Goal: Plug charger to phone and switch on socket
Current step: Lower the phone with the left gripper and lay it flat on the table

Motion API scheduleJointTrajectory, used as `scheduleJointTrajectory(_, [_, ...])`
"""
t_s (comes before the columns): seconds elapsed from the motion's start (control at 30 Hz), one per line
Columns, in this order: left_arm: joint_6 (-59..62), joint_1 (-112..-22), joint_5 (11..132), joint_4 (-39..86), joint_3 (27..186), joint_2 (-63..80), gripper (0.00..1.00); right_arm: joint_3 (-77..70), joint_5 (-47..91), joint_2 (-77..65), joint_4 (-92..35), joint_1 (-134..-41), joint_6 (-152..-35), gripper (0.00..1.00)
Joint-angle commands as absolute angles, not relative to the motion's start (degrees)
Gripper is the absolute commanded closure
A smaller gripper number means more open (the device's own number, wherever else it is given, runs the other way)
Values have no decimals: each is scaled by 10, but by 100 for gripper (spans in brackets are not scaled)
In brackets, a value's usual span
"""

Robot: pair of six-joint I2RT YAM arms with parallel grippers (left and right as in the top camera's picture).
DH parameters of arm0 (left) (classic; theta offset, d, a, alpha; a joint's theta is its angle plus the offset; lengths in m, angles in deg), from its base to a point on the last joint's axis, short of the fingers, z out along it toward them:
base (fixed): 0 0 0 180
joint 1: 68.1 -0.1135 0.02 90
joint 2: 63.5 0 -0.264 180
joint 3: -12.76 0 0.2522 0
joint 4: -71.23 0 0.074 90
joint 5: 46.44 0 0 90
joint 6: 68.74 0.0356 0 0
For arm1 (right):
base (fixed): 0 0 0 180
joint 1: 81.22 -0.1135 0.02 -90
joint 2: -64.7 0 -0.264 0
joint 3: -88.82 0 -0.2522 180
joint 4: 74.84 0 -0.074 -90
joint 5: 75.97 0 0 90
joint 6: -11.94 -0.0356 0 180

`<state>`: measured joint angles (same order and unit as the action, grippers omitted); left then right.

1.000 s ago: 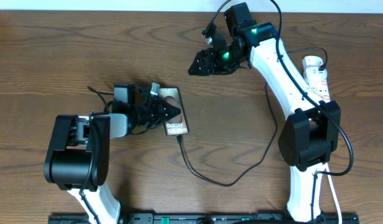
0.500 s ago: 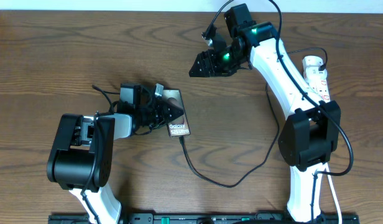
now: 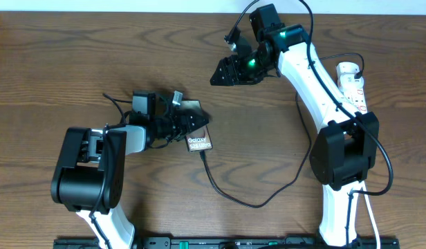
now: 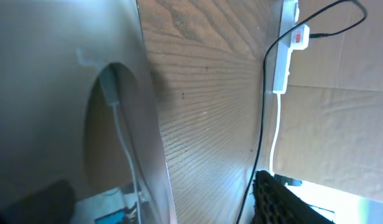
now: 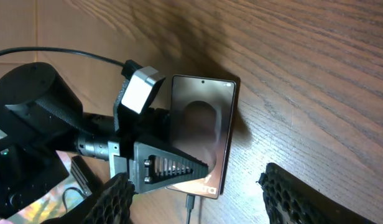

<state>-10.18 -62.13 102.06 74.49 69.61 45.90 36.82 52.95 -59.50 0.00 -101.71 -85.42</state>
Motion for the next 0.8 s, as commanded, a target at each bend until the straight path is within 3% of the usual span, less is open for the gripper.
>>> scheduleJointTrajectory(0.0, [-95, -647, 978, 728, 696, 464, 41, 372, 530, -580, 0, -1023, -845, 34])
scheduleJointTrajectory(0.33, [-60, -725, 909, 642, 702, 457, 33, 372, 506, -580, 1, -1023, -840, 34])
scheduleJointTrajectory(0.77, [1, -729, 750, 511, 732, 432, 30, 372, 453, -580, 1, -1021, -844, 34])
